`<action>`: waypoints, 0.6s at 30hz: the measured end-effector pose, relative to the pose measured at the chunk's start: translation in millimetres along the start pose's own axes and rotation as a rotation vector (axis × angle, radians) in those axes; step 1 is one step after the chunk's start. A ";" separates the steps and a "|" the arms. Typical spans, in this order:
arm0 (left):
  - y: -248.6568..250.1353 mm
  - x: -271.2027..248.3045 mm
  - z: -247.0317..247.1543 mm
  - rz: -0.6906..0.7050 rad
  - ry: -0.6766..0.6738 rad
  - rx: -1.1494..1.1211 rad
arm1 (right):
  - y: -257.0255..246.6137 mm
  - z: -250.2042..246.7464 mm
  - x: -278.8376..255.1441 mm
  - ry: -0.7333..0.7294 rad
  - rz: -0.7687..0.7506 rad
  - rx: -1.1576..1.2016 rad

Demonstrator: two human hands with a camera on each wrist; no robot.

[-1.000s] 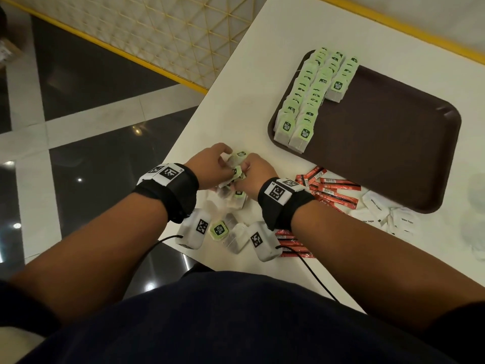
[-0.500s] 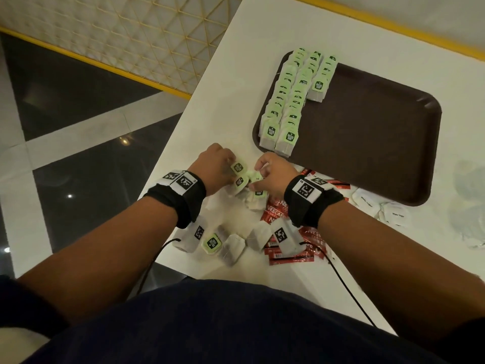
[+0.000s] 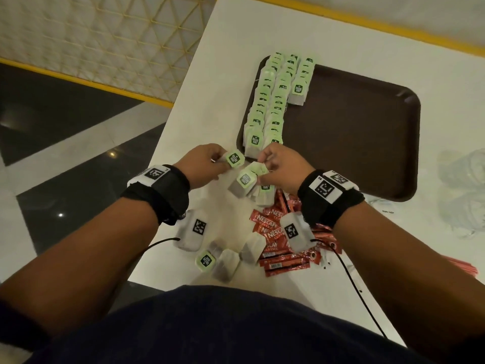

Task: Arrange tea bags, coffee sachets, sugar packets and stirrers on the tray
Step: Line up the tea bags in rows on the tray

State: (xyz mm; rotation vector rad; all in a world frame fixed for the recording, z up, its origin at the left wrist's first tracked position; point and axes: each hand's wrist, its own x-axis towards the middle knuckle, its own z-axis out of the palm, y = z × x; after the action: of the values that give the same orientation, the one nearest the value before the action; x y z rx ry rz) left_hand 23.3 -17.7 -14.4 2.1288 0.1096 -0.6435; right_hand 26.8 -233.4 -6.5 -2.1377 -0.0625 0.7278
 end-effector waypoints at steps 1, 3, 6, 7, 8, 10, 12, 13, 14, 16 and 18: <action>5.3 1.0 -0.7 -0.011 -0.010 -0.097 | -2.9 -4.8 -1.9 -0.009 -0.013 0.020; 18.5 2.9 0.1 -0.030 -0.052 -0.244 | -12.3 -15.3 -6.3 -0.039 -0.037 0.080; 39.6 5.3 4.8 -0.048 -0.132 -0.418 | -27.7 -30.5 -8.2 -0.063 -0.059 0.164; 45.8 5.8 5.5 -0.052 -0.147 -0.491 | -32.1 -34.8 -6.9 -0.050 -0.074 0.167; 50.8 7.3 5.5 -0.086 -0.186 -0.617 | -34.9 -38.4 -4.3 -0.027 -0.089 0.170; 59.1 11.7 4.0 -0.170 -0.321 -0.848 | -38.1 -45.0 0.8 0.025 -0.108 0.187; 64.2 18.8 4.1 -0.164 -0.415 -0.861 | -38.4 -50.0 6.9 0.058 -0.117 0.194; 66.8 22.0 5.1 -0.143 -0.431 -0.836 | -37.9 -51.9 10.6 0.074 -0.118 0.196; 69.6 25.1 7.3 -0.120 -0.432 -0.816 | -37.8 -53.7 13.8 0.091 -0.118 0.200; 75.4 31.8 11.0 -0.087 -0.400 -0.797 | -36.6 -57.7 20.8 0.139 -0.117 0.202; 78.9 39.4 12.8 -0.065 -0.372 -0.802 | -33.3 -62.5 27.0 0.208 -0.114 0.188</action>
State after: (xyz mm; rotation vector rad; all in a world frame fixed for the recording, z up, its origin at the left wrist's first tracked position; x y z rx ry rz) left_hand 76.1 -81.5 18.4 1.2225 0.1934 -0.8477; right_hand 88.6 -249.2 34.5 -1.9998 -0.0039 0.4253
